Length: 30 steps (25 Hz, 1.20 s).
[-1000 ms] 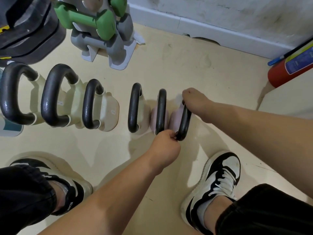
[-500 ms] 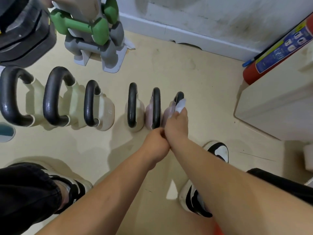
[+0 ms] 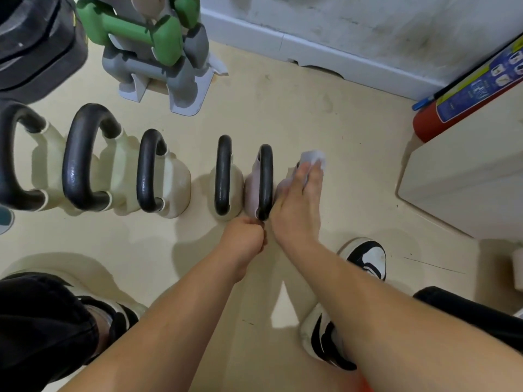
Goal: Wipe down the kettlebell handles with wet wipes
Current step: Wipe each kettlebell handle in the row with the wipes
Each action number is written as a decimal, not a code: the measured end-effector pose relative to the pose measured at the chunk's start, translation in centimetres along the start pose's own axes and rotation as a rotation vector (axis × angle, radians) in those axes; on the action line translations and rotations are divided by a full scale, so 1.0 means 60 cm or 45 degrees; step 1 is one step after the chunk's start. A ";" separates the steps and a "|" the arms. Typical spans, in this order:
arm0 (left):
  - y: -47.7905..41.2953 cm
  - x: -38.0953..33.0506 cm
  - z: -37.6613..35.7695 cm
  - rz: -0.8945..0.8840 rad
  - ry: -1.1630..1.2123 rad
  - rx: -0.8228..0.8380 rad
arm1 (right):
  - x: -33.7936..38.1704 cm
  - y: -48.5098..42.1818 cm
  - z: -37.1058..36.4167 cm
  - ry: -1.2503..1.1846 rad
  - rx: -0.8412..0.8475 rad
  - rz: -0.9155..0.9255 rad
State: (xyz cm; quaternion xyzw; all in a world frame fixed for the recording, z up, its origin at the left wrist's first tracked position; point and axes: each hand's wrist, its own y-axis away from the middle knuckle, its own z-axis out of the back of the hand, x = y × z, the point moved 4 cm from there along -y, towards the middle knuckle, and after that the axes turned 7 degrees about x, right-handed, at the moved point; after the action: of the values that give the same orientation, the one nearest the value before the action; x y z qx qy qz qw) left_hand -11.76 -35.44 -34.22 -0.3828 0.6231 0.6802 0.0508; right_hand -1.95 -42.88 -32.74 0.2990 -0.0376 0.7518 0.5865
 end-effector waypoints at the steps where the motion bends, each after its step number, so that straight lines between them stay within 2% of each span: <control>1: -0.005 0.003 0.001 0.014 -0.017 -0.008 | 0.001 -0.037 0.011 0.118 -0.003 0.075; 3: -0.013 0.012 -0.002 0.034 -0.055 0.015 | 0.004 -0.103 0.036 0.201 0.084 0.136; 5: -0.014 0.015 -0.011 0.059 -0.079 0.040 | 0.003 -0.140 0.049 0.192 0.303 0.077; 6: -0.013 0.016 -0.015 0.065 -0.085 0.051 | 0.001 -0.142 0.051 0.211 0.347 0.091; 9: -0.002 0.015 -0.028 0.065 -0.097 0.098 | -0.012 -0.099 0.037 0.332 0.148 0.167; 12: 0.008 0.012 -0.030 0.040 -0.122 0.130 | -0.017 -0.019 0.000 0.676 0.012 0.408; 18: 0.016 0.020 -0.006 0.057 -0.112 0.086 | -0.067 0.079 -0.026 0.939 0.173 0.565; 22: 0.005 0.014 -0.004 0.060 -0.043 0.070 | -0.038 0.011 0.000 1.016 0.151 0.590; 24: -0.003 0.014 -0.009 0.061 -0.038 0.067 | -0.013 -0.050 0.020 0.860 0.133 0.460; 25: -0.004 0.014 -0.012 0.056 -0.047 0.077 | -0.009 -0.080 0.026 0.686 0.149 0.379; 28: -0.006 0.016 -0.018 0.055 -0.079 0.102 | -0.006 -0.131 0.050 -0.051 0.367 0.072; 30: -0.003 0.015 -0.022 0.049 -0.135 0.125 | -0.010 -0.138 0.061 -0.484 0.337 -0.149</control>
State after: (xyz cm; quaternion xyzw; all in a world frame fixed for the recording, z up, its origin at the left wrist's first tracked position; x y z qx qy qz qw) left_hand -11.70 -36.92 -34.80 -0.3313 0.6595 0.6688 0.0894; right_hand 7.11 -42.32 -32.51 0.5112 -0.0309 0.6452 0.5670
